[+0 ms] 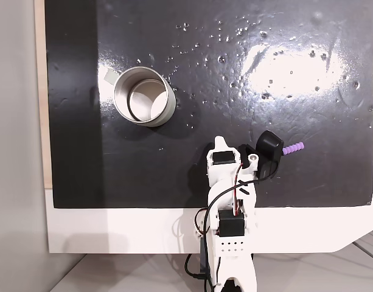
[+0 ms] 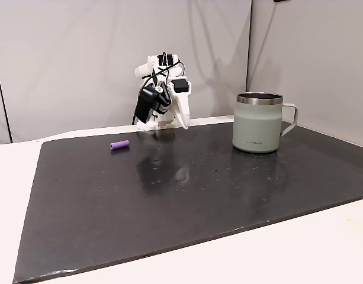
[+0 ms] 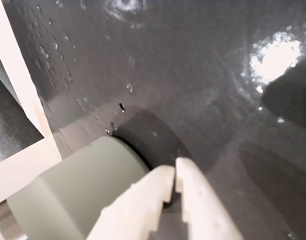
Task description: Grasp a pengrip and put it in the cup.
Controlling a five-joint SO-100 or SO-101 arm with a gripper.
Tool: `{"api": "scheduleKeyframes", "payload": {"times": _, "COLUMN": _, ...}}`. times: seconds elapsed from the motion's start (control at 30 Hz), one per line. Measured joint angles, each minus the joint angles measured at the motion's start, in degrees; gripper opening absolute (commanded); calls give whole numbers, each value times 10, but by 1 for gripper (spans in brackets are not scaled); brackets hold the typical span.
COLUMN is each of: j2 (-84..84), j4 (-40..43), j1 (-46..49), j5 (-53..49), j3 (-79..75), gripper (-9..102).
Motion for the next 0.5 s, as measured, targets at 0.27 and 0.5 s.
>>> {"api": "scheduleKeyframes", "payload": {"times": 0.27, "j2": 0, "j4": 0, "j1": 0, "j5": 0, "j3": 0, "gripper": 0}}
{"api": "scheduleKeyframes", "payload": {"times": 0.5, "j2": 0, "j4": 0, "j1": 0, "j5": -22, "j3": 0, "gripper": 0}}
